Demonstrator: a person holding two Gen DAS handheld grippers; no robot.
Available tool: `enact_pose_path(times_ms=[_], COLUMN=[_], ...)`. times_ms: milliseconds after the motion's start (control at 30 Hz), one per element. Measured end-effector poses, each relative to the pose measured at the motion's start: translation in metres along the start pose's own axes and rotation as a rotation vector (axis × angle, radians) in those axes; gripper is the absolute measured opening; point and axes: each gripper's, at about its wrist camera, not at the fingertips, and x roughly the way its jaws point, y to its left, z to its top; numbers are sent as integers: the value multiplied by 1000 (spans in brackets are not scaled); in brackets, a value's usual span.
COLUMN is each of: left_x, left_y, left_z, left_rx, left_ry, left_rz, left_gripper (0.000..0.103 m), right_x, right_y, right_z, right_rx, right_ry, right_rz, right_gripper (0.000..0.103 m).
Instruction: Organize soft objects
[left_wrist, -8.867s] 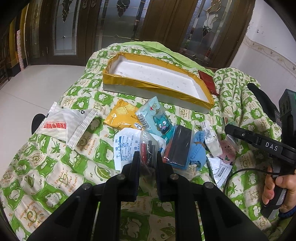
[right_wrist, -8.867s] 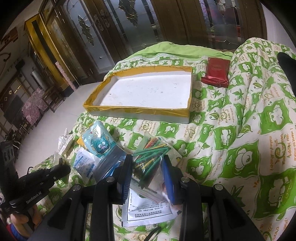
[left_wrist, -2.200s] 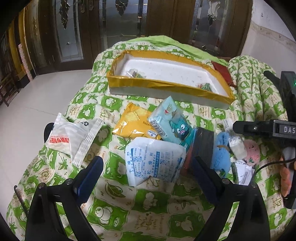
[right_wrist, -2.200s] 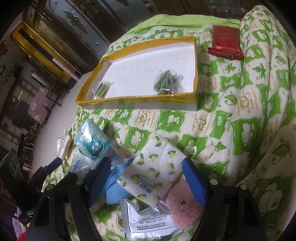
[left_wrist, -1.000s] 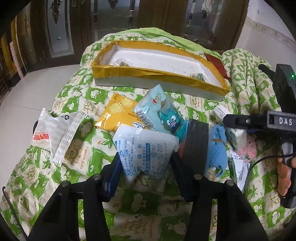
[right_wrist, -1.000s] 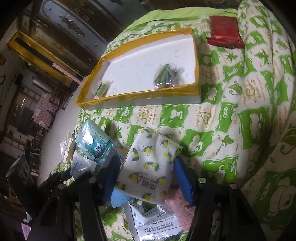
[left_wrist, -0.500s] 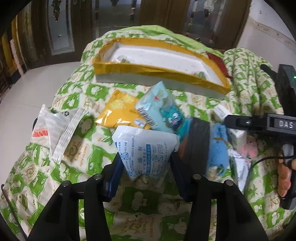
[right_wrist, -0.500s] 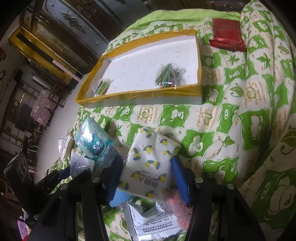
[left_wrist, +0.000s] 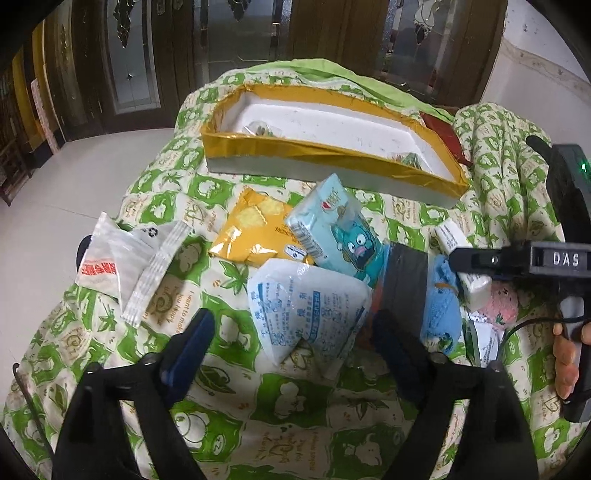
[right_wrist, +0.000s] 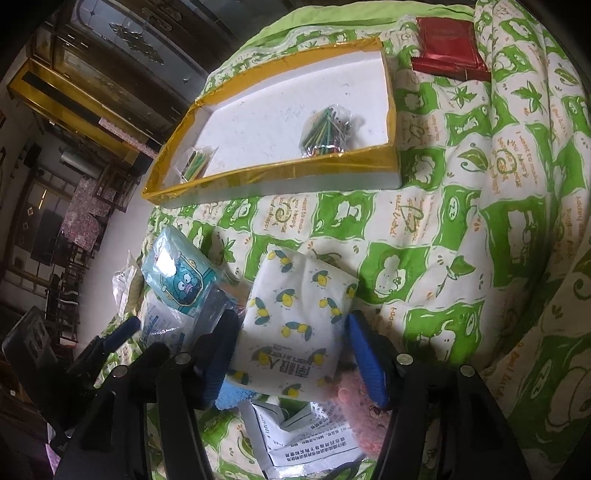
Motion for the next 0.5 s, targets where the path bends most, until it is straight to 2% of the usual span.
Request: enact_pose_path(times_ms=[200,233,267,300,400,500], left_x=[19,23,27,30,31,27], left_y=[-1,-3,-4,-5,-9,-12], left_z=[6,7,7,7,5,3], left_rx=[23,34,42,45,66,77], left_ry=[35,45,56,66,66,56], left_rz=[36,32,15,-5,-18,-26], left_gripper=[91,85,67,60,47,42], right_x=[1,1,1,2,1,0], right_y=[4,4,5,6,8,8], right_z=[-1,-1,-1,-1,-1,-1], right_rx=[-17,-21,-26,-32,-41,-39], right_ry=[4,3,4,5,5,1], right_rz=[-15,-17,-19,-22,-24,-21], right_gripper=[66,66,65,64,63,61])
